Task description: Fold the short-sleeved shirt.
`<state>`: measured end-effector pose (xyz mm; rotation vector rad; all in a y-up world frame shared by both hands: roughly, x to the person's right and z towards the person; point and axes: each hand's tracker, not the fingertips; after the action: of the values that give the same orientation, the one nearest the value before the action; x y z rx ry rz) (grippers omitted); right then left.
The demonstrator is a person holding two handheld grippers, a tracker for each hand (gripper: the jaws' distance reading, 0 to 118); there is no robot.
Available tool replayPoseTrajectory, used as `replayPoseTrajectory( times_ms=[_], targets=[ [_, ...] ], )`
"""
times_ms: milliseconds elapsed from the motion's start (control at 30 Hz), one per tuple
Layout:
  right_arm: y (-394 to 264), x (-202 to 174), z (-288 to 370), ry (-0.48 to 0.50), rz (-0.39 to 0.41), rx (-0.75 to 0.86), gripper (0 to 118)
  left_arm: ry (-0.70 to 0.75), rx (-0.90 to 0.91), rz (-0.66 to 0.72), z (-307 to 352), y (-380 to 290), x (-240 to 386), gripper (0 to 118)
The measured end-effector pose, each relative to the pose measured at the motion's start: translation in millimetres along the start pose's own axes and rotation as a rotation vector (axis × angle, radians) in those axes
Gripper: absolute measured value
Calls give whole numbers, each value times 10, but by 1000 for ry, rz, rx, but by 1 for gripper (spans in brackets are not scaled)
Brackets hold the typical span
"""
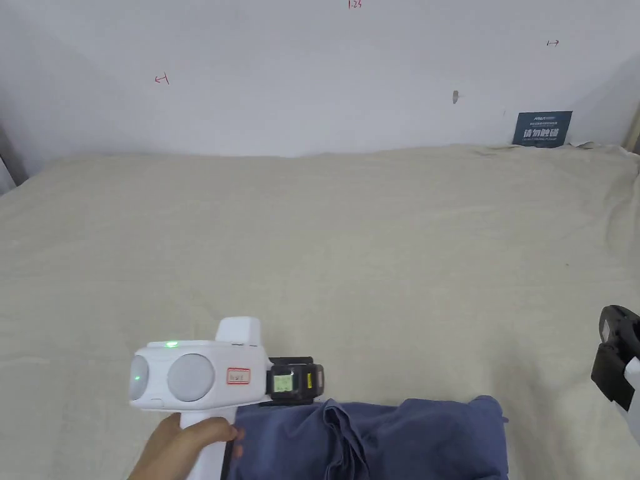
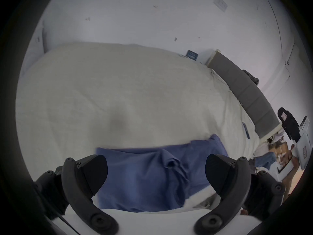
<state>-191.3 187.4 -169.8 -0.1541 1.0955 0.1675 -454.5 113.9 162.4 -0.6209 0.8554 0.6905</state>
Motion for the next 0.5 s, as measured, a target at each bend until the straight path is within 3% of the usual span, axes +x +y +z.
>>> replayPoseTrajectory(
  times_ms=[67, 167, 267, 300, 400, 433, 500],
  targets=[
    [12, -17, -1, 4, 0, 2, 0, 59, 58, 4, 119, -40, -45, 117],
    [12, -30, -13, 8, 2, 0, 0, 125, 88, -45, 139, -131, -192, 103],
    [14, -47, -17, 12, -2, 0, 0, 174, 114, -26, 115, -268, -299, 64],
    [15, -52, -21, 14, -3, -2, 0, 184, 100, 29, 126, -298, -294, 43],
    [3, -55, -34, 19, -10, -6, 0, 163, 92, 51, 62, -444, -329, 8],
    [2, -59, -34, 19, -9, -6, 0, 165, 93, 46, 10, -484, -336, 0],
    [-3, -57, -38, 17, -8, -10, 0, 161, 95, 29, -60, -586, -325, 0]
  ],
)
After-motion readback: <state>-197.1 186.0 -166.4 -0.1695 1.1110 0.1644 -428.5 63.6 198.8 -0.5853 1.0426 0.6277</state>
